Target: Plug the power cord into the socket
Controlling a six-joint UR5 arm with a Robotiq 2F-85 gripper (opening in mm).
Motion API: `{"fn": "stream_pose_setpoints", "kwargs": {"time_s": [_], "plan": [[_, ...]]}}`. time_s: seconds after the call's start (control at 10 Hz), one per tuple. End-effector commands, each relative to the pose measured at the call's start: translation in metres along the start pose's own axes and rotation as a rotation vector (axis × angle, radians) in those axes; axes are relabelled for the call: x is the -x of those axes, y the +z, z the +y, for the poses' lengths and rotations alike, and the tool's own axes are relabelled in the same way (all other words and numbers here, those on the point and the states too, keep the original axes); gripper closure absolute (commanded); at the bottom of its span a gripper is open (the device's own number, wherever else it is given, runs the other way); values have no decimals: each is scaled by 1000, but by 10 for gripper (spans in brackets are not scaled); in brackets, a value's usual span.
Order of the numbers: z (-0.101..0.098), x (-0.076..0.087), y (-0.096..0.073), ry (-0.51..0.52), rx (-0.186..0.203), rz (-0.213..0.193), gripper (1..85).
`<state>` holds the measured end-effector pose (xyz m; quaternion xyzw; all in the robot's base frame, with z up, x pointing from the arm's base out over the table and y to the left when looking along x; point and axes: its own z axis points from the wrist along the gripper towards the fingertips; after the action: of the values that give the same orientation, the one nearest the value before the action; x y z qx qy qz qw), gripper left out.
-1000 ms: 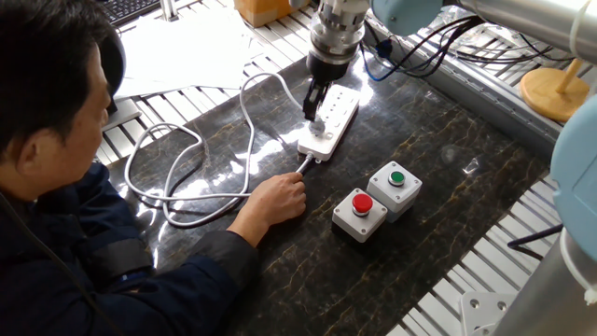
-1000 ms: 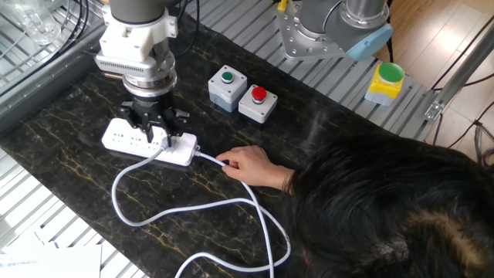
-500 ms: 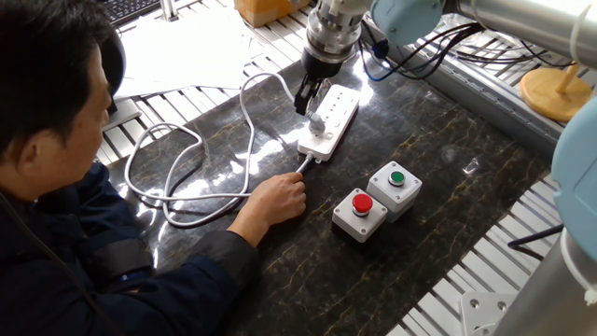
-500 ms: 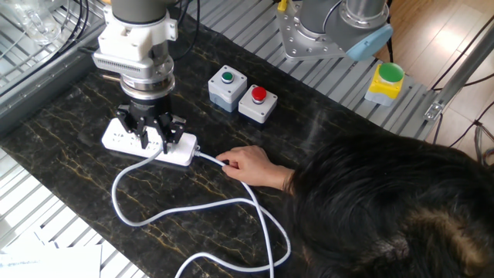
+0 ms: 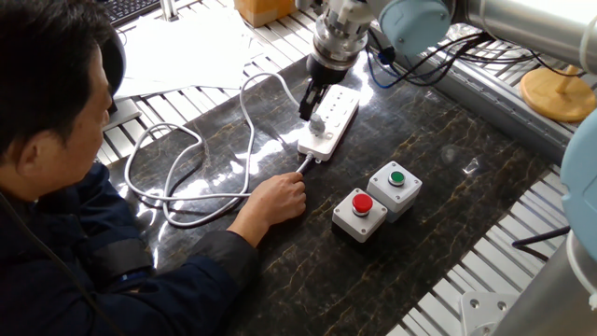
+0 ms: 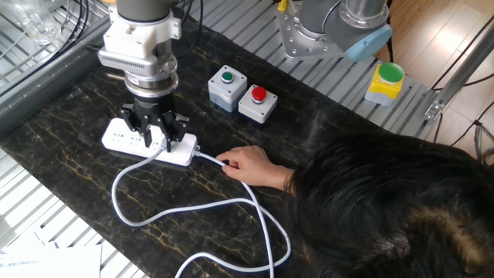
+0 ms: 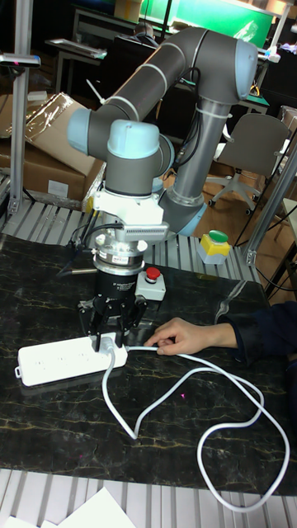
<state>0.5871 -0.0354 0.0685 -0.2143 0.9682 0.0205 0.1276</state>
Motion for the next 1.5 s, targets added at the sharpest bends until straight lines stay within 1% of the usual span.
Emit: {"fn": "stream_pose_setpoints", "kwargs": {"time_s": [0.0,0.6,1.1,1.3,1.4], "plan": [[3,-9,4,10,2,-5,403],[4,-12,8,16,-5,-17,423],[3,-15,10,14,-11,-11,443],[3,-15,10,17,-10,-10,480],[4,-14,11,22,-9,-11,527]]}}
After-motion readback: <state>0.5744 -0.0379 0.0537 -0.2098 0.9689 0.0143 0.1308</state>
